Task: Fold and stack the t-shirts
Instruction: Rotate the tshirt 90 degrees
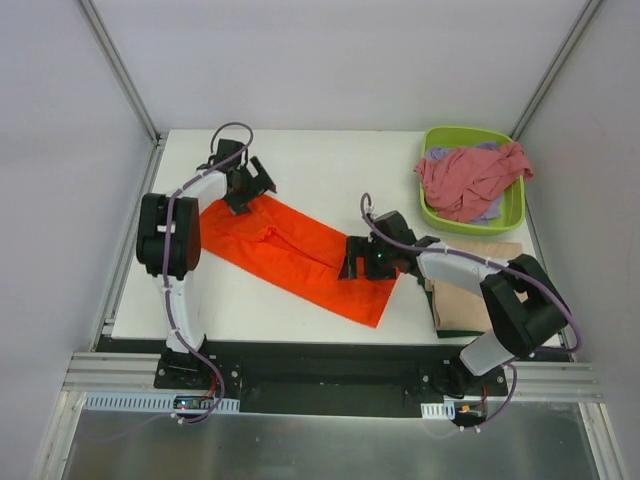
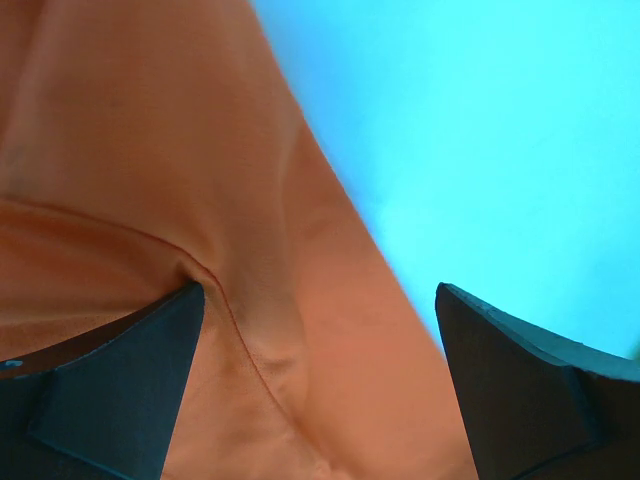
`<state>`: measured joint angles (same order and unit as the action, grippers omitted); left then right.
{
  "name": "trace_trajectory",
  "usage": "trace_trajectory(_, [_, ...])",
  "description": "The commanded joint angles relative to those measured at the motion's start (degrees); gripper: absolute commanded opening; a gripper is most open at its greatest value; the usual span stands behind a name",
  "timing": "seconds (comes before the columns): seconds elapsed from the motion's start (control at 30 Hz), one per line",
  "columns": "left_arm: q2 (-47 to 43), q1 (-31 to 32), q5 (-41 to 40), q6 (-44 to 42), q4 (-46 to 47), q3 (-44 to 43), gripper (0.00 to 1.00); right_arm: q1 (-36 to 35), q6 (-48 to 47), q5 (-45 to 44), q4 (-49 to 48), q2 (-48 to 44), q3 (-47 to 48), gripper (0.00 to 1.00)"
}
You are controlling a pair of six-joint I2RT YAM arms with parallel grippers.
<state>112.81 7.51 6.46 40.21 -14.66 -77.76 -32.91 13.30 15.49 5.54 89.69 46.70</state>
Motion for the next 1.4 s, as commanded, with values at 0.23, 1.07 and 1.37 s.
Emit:
trace_trajectory(0.23, [35.60, 5.32, 22.71, 8.83, 0.77, -53.15, 0.99, -22.28, 6.65, 6.05, -6.77, 3.73, 1.54, 0.96])
trace_trajectory(1.07, [7.72, 9.81, 20.08, -0.72, 6.93, -48.04, 0.99, -22.73, 11.54, -34.98, 5.18, -35.00, -7.47, 0.96])
trace_trajectory(1.37, [-31.03, 12.87, 9.48, -8.83, 0.86, 2.37, 0.99, -20.36, 8.77, -24.38, 2.72, -45.57, -17.60, 0.96])
